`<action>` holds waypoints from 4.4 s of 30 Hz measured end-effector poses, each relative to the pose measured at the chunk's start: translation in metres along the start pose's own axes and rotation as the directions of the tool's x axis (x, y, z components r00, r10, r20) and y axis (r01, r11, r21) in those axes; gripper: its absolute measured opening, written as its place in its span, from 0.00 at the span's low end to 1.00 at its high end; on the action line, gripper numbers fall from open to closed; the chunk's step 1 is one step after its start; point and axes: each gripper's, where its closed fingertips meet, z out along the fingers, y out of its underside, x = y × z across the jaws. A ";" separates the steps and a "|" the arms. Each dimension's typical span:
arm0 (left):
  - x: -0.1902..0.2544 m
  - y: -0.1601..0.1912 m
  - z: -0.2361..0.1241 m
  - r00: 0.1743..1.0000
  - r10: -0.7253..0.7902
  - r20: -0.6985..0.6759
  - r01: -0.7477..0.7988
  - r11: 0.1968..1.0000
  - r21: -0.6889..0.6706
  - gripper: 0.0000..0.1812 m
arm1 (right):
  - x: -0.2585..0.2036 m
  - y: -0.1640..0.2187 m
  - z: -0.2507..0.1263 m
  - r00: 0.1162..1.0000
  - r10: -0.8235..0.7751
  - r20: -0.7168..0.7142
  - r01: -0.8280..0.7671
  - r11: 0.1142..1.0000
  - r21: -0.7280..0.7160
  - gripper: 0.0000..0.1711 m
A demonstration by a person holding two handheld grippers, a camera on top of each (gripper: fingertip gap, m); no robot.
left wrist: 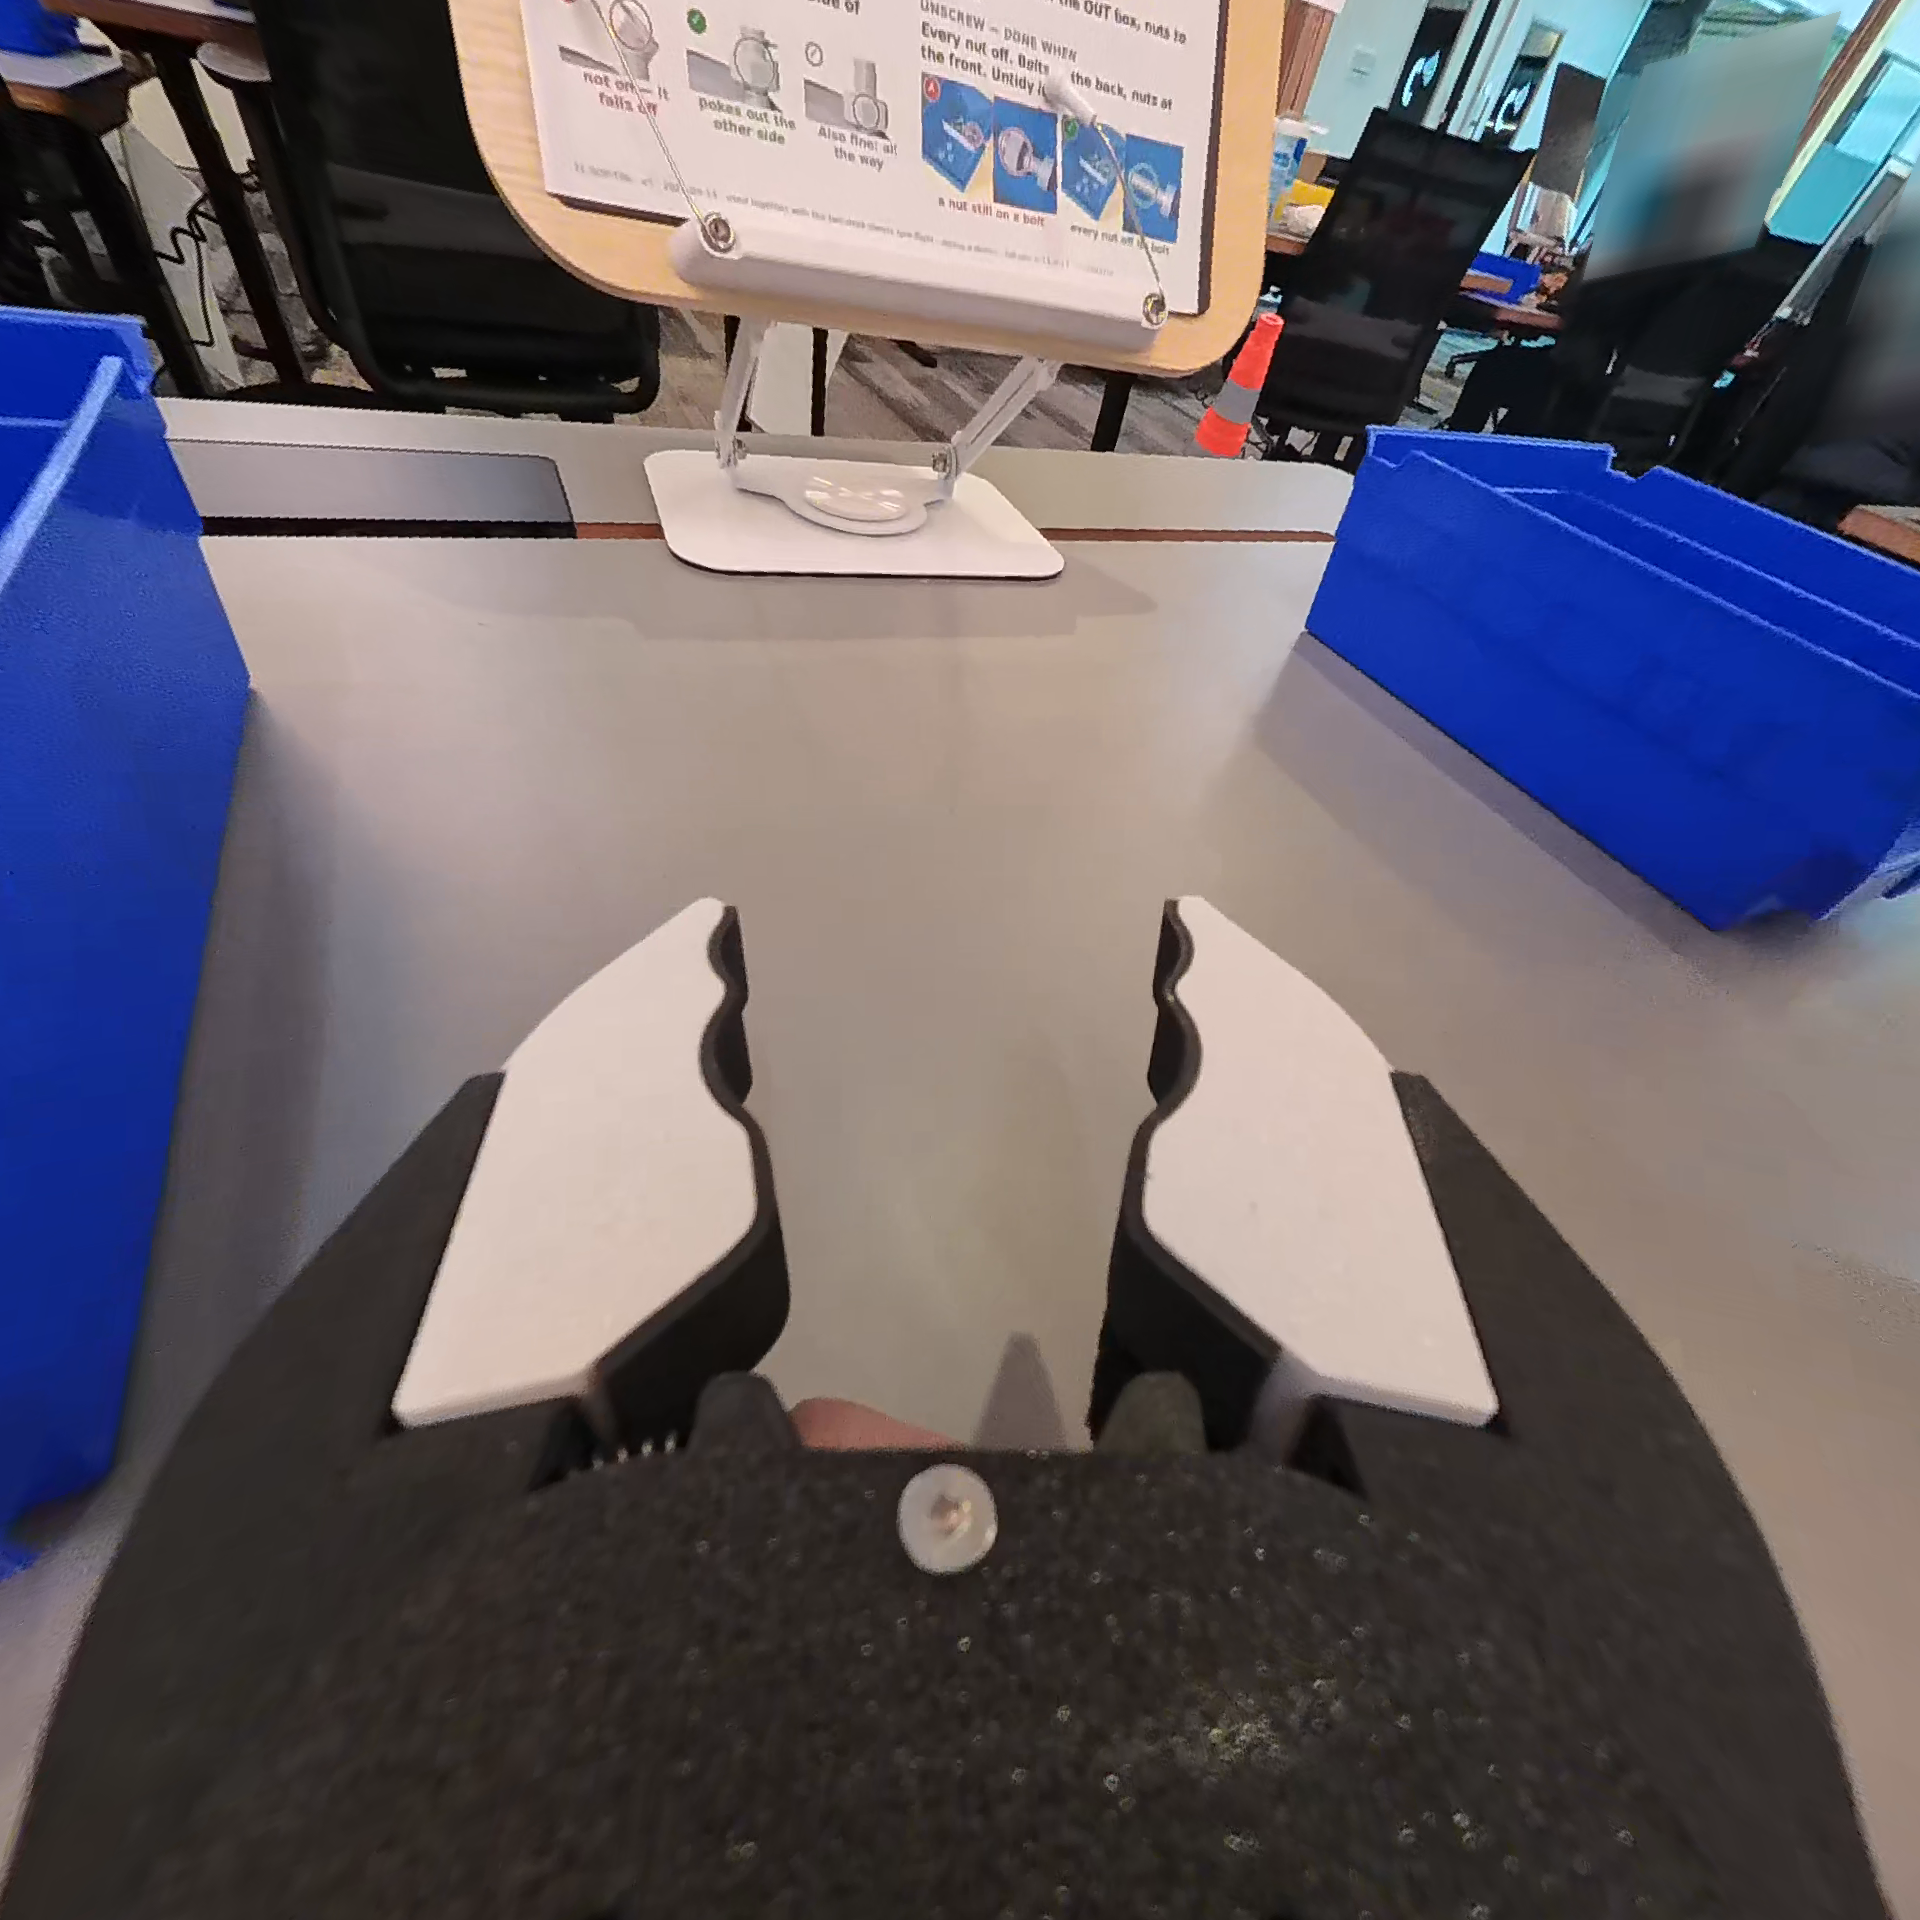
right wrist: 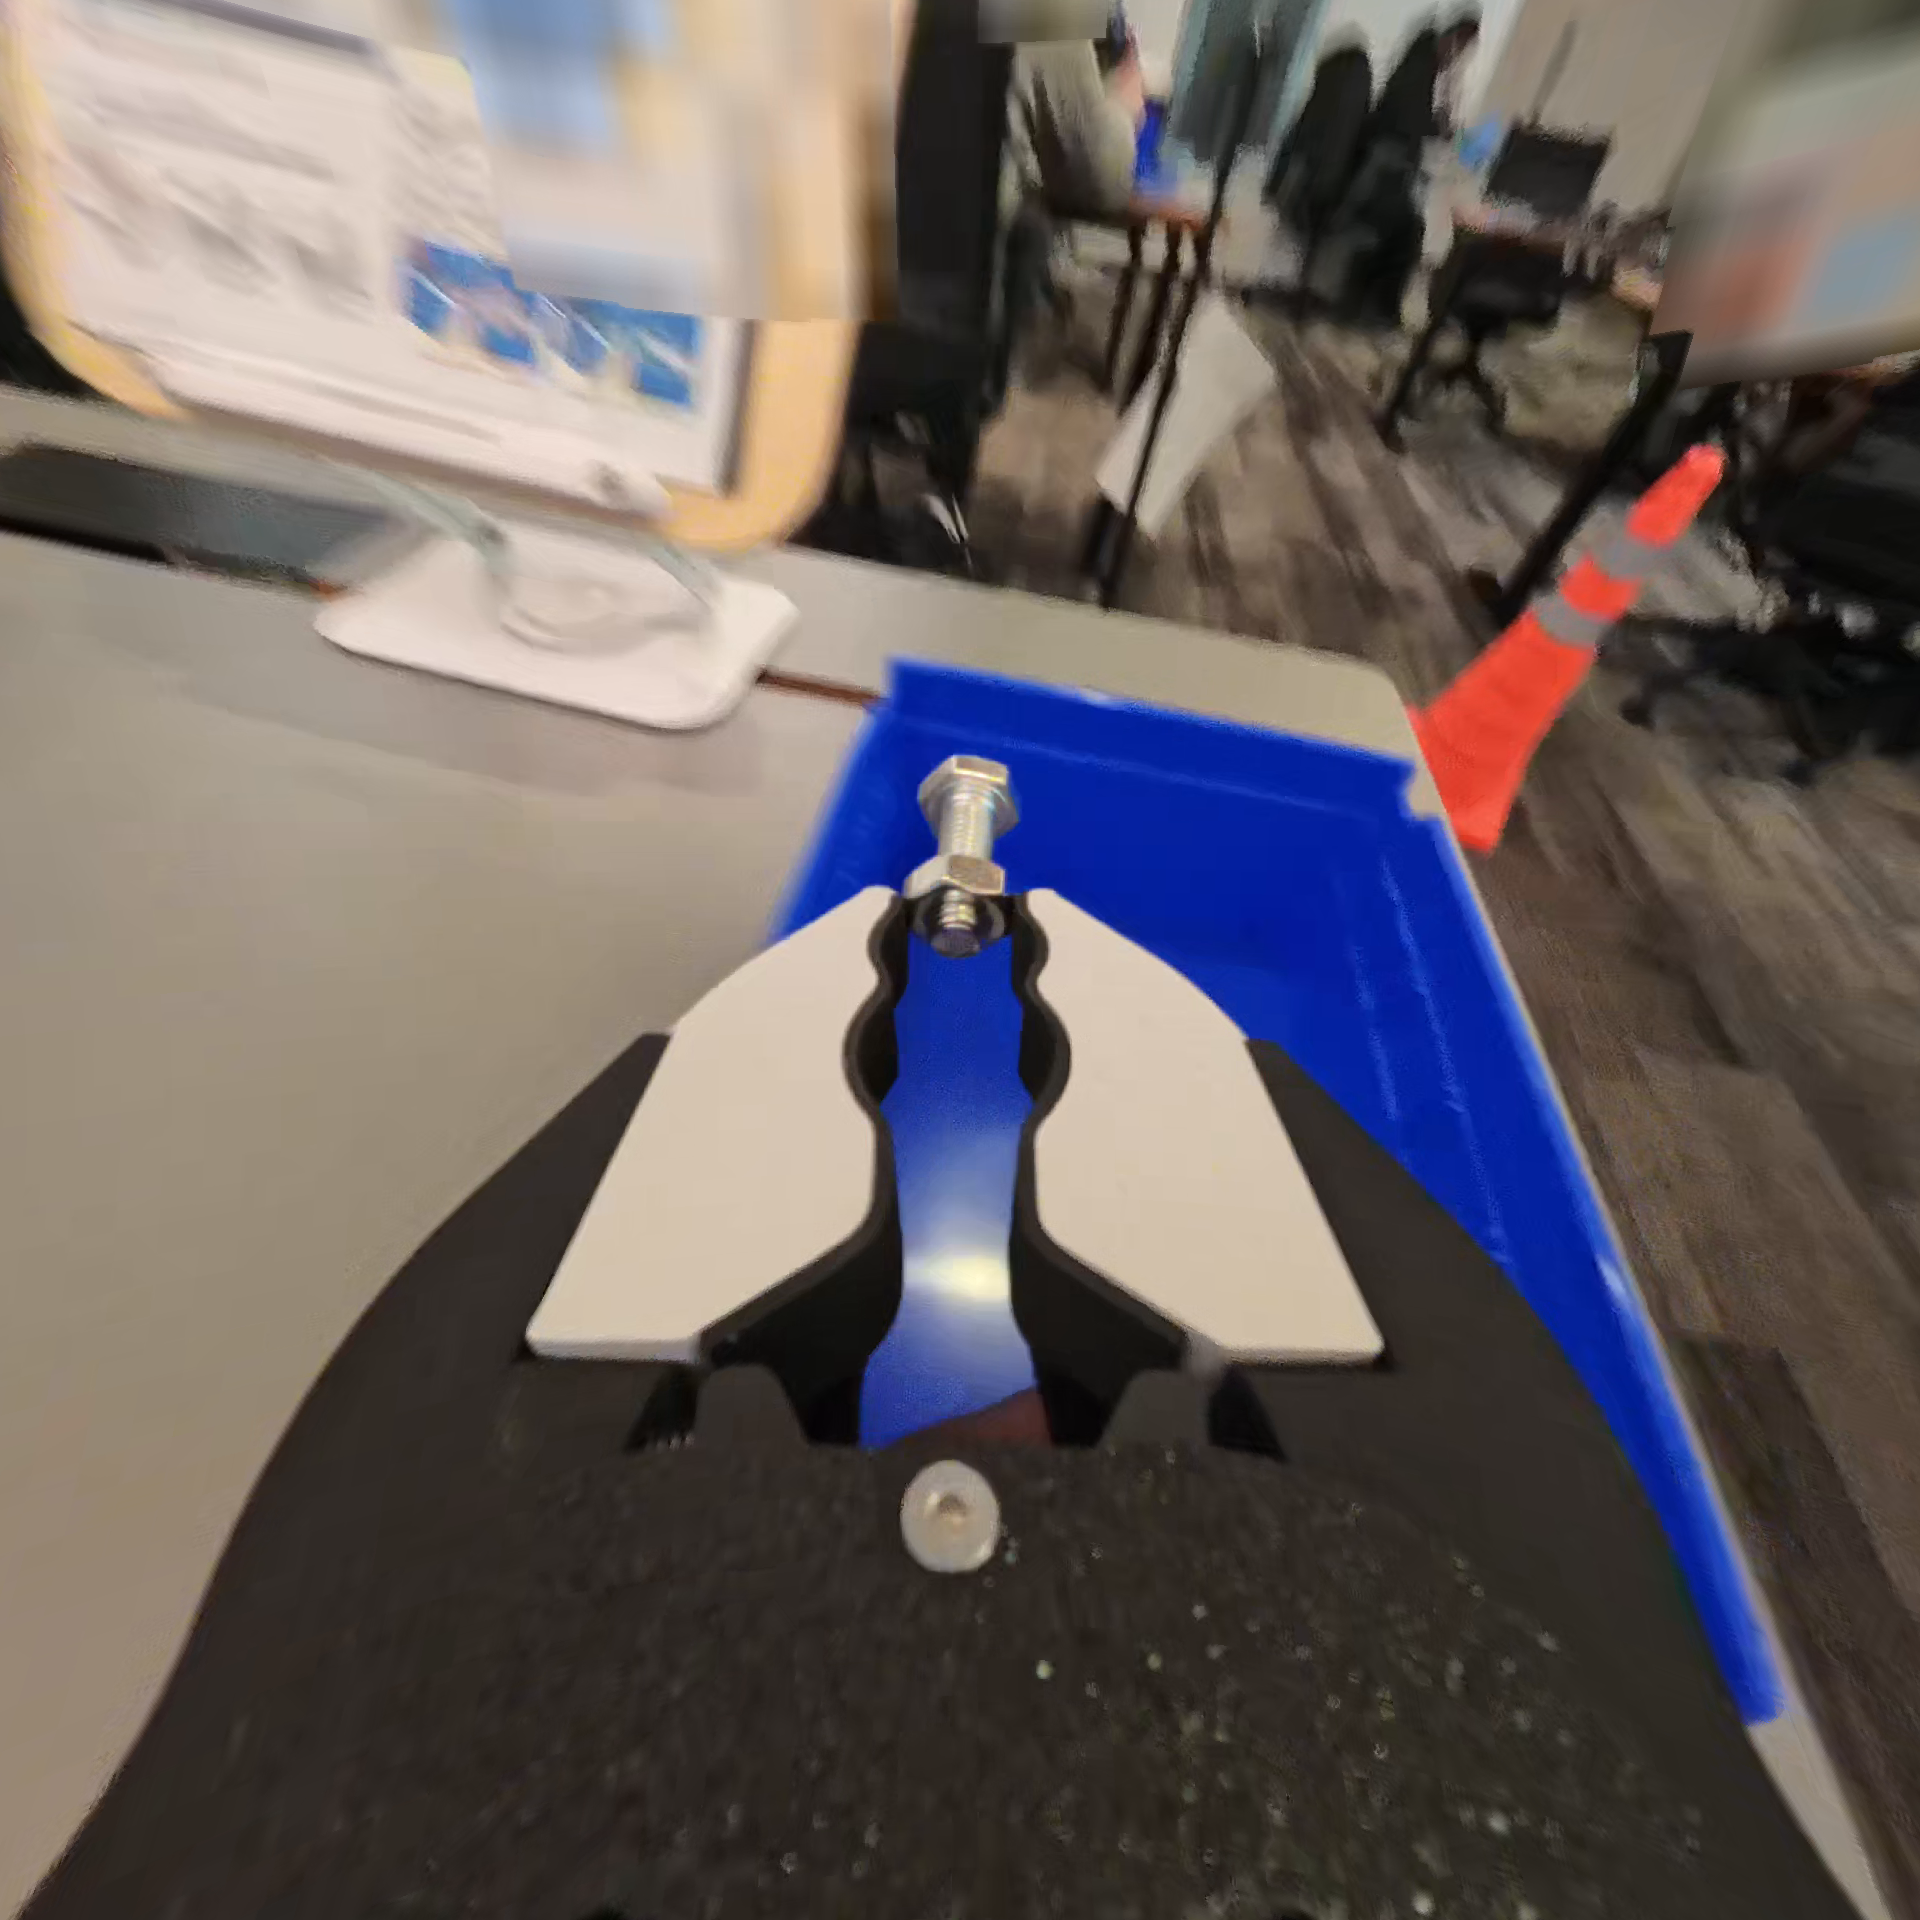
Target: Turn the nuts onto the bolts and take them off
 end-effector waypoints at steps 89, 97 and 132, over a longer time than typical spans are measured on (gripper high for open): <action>-0.265 0.064 -0.097 0.984 0.120 0.133 0.126 0.068 -0.990 0.24 | -0.227 0.052 -0.022 0.707 0.147 0.692 -0.114 0.989 -0.093 0.18; -0.262 0.067 -0.083 0.989 0.091 0.118 0.110 0.093 -0.990 0.06 | -0.223 0.053 -0.022 0.707 0.143 0.693 -0.109 0.990 -0.093 0.18; -0.246 0.066 -0.085 0.996 -0.004 0.089 0.089 0.056 -0.994 0.09 | -0.228 0.050 -0.030 0.716 0.084 0.693 -0.052 0.996 -0.068 0.15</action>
